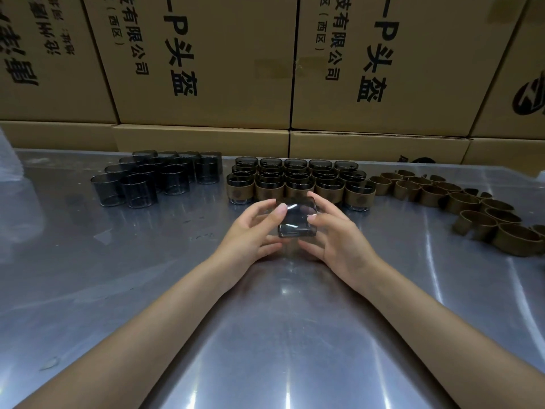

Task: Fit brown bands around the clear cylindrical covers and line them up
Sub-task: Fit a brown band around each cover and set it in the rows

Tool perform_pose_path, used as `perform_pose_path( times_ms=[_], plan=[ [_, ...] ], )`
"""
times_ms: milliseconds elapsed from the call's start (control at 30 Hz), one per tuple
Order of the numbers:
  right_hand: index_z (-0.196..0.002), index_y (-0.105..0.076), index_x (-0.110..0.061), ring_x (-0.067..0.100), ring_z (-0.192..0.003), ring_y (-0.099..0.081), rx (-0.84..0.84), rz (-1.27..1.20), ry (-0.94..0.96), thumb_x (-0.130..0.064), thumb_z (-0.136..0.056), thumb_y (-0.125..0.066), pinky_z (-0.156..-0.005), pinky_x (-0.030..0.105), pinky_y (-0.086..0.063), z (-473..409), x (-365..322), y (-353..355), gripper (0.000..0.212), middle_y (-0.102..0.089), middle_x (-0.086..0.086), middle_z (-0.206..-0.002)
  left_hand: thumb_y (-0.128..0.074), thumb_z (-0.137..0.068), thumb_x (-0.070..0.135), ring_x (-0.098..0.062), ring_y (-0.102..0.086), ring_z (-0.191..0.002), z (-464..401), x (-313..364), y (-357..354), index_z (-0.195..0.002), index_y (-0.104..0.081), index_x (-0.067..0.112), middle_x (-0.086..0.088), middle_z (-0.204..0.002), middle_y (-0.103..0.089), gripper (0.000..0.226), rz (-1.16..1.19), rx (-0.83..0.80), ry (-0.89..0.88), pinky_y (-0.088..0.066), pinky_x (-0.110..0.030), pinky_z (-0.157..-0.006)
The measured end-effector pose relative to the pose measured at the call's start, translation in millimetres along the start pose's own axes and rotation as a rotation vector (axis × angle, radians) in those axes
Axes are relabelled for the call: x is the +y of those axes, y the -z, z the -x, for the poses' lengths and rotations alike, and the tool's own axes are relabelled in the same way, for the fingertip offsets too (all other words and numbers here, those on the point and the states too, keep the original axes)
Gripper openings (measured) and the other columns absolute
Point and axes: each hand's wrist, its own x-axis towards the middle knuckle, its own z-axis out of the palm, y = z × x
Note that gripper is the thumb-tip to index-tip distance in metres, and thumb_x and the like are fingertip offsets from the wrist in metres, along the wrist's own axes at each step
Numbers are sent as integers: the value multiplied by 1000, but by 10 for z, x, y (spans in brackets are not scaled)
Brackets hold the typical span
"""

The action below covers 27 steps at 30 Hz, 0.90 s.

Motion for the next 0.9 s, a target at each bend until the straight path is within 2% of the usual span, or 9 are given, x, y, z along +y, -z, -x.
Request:
perform_pose_path(
  times_ms=[100, 200, 300, 367, 500, 567, 667, 767, 900],
  plan=[
    [-135, -52, -24, 20, -111, -65, 12, 73, -66, -39, -94, -53, -76, 30, -53, 1, -33, -31, 44, -59, 1, -134, -72, -73, 30, -15, -67, -107, 0, -18, 71, -123, -58, 31, 3, -129, -62, 52, 91, -87, -31, -54, -19, -76],
    [-128, -56, -25, 16, -85, -69, 80, 176, -130, -64, -85, -51, -59, 26, -53, -33, -46, -93, 58, -61, -3, -124, -76, -77, 12, -16, -62, -118, -15, -36, 140, -125, -59, 30, -1, -137, -56, 55, 144, -160, -42, -53, -26, -89],
    [-119, -59, -22, 11, -60, -64, 102, 195, -136, -57, -86, -59, -48, 23, -50, -57, -19, -76, 48, -63, 2, -117, -71, -73, 7, -15, -58, -122, -30, -38, 164, -127, -60, 32, 0, -141, -51, 60, 134, -202, -29, -49, -29, -97],
    [-120, -59, -22, 14, -69, -70, 32, 118, -109, -43, -84, -65, -53, 23, -52, -43, -11, -26, 42, -66, 1, -113, -71, -73, 13, -15, -59, -121, -34, -25, 148, -131, -56, 34, 2, -143, -50, 63, 116, -187, -14, -46, -34, -104],
    [-124, -59, -36, 16, -100, -70, -66, 43, 6, -26, -70, -73, -68, 23, -55, -13, 5, 75, 56, -64, -5, -123, -72, -75, 43, -19, -58, -122, -58, 21, 130, -139, -46, 35, 6, -141, -53, 70, 72, -126, 97, -35, -36, -112],
    [-122, -60, -41, 14, -107, -67, -97, 65, 40, -19, -67, -75, -75, 22, -55, -3, 28, 83, 61, -63, -4, -124, -67, -81, 56, -19, -57, -122, -63, 52, 133, -138, -50, 32, 5, -138, -57, 64, 50, -147, 133, -35, -33, -110],
    [-123, -61, -41, 16, -116, -63, -126, 63, 58, -4, -75, -73, -82, 25, -54, -6, 48, 95, 62, -57, 1, -132, -60, -71, 66, -15, -63, -114, -55, 88, 94, -127, -61, 28, 4, -125, -66, 67, -2, -139, 153, -43, -28, -99],
    [-126, -59, -41, 21, -124, -56, -142, 53, 50, 2, -78, -71, -85, 28, -53, -9, 42, 93, 66, -51, 4, -138, -66, -68, 60, -14, -69, -104, -53, 72, 52, -124, -62, 20, 0, -118, -70, 69, -22, -75, 158, -47, -30, -98],
    [-132, -52, -36, 17, -108, -67, -121, 43, 19, -24, -71, -79, -75, 28, -57, -19, 22, 66, 67, -64, -1, -123, -71, -75, 19, -17, -66, -110, -31, 30, 117, -130, -55, 13, -5, -124, -66, 58, 162, -122, 99, -50, -29, -97]
  ],
)
